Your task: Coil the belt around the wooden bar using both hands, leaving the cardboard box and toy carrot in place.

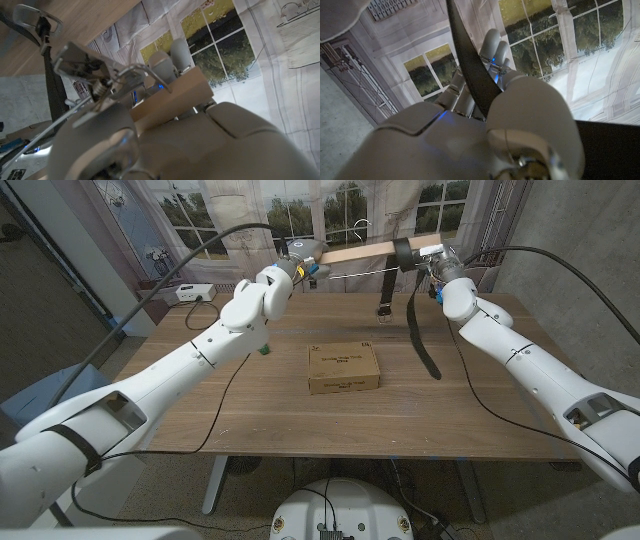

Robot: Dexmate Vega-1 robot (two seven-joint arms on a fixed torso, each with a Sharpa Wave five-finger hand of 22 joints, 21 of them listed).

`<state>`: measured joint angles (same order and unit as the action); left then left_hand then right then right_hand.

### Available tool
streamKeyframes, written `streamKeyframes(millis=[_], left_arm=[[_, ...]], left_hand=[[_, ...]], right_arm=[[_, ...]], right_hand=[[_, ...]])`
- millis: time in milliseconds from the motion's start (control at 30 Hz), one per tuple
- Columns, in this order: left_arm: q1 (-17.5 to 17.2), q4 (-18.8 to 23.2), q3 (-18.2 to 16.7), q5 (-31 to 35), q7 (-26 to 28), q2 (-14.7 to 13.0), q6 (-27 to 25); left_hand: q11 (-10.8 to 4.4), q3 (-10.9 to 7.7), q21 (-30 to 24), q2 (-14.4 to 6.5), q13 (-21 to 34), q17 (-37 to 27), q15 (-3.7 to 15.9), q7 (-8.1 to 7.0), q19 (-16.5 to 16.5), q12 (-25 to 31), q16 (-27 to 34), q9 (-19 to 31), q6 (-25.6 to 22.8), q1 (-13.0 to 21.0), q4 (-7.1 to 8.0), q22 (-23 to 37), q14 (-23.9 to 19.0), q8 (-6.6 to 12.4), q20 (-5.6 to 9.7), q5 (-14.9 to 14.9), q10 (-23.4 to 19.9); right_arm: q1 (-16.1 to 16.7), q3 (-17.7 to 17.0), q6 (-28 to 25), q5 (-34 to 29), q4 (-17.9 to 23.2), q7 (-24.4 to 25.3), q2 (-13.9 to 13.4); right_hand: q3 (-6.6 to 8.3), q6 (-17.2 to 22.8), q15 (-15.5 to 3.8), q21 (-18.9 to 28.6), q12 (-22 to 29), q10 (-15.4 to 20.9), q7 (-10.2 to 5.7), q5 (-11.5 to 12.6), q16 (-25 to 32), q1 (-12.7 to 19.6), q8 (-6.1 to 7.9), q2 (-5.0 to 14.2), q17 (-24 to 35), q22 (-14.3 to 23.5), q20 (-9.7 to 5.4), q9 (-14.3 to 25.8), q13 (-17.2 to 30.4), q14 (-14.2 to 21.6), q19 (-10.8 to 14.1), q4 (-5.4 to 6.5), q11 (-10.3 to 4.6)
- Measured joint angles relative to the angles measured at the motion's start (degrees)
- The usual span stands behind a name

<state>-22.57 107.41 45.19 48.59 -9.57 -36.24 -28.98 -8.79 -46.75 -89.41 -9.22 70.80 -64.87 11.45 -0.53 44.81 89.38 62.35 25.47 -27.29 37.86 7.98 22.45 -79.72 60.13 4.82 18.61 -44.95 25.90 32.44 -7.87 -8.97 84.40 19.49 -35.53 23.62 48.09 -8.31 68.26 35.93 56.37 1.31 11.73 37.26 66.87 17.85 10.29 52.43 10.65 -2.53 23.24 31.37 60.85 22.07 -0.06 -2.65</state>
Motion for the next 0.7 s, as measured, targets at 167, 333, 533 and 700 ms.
streamKeyframes(millis=[167, 333, 533, 700], left_arm=[[0.57, 0.56, 0.25, -0.01, -3.39, -0.52, -0.42], [1.09, 0.75, 0.54, 0.17, -7.22, -0.72, -0.95], [1.44, 0.71, 0.74, 0.42, -8.65, -0.66, -1.25], [1.77, 0.16, 1.14, 0.91, -9.49, -0.32, -1.52]], left_hand=[[0.21, 0.0, 0.0, 0.0, 0.0, 0.0, 0.0, 0.01, 0.0, 0.0, 0.0, -0.01, -0.01, 0.0, 0.0, 0.0, 0.0, 0.11, 0.0, 0.0, 0.18], [0.22, 0.0, 0.0, 0.0, 0.0, 0.0, 0.0, 0.26, 0.0, 0.0, 0.0, 0.0, 0.0, 0.0, 0.0, 0.0, -0.01, 0.11, 0.0, 0.0, 0.18], [0.23, 0.0, 0.0, 0.0, 0.0, 0.16, 0.0, 0.45, 0.0, 0.0, 0.0, -0.25, 0.2, 0.0, 0.0, -0.11, -0.01, 0.11, 0.0, 0.0, 0.18], [0.24, 0.0, 0.0, 0.0, 0.01, 0.32, 0.0, 0.45, 0.0, 0.0, -0.02, -0.26, 0.2, 0.0, 0.0, -0.06, 0.0, 0.11, 0.0, 0.0, 0.19]], right_arm=[[-1.72, 0.09, -0.05, -1.69, 0.01, 0.85, -0.04], [-2.07, 0.1, 0.18, -2.98, 0.07, 1.65, -0.08], [-3.79, 0.06, 1.14, -4.23, 0.71, 2.2, -0.15], [-4.77, 0.05, 1.93, -5.57, 1.12, 2.81, 0.01]], right_hand=[[0.0, 0.0, 0.0, 0.0, 0.0, 0.0, 0.0, -0.09, -0.44, 0.0, -0.02, 0.0, 0.27, 0.0, 0.0, -0.01, -0.21, 0.0, 0.0, 0.0, 0.0], [0.23, -0.01, -0.01, 0.0, -0.4, 0.0, -0.01, -0.22, -0.89, 0.0, -0.06, -0.01, 0.27, 0.0, 0.0, -0.01, -0.58, 0.0, 0.0, 0.23, 0.0], [0.26, -0.09, -0.2, 0.44, -0.44, 0.06, -0.09, -0.26, -0.89, 0.08, -0.28, -0.1, 0.27, -0.27, 0.0, -0.15, -1.04, -0.2, 0.01, 0.22, -0.05], [0.44, 0.04, -0.21, 0.44, -0.7, 0.25, 0.04, -0.28, -1.33, 0.09, -0.4, -0.11, 0.26, -0.26, 0.0, -0.18, -1.58, -0.2, 0.01, 0.05, -0.25]])
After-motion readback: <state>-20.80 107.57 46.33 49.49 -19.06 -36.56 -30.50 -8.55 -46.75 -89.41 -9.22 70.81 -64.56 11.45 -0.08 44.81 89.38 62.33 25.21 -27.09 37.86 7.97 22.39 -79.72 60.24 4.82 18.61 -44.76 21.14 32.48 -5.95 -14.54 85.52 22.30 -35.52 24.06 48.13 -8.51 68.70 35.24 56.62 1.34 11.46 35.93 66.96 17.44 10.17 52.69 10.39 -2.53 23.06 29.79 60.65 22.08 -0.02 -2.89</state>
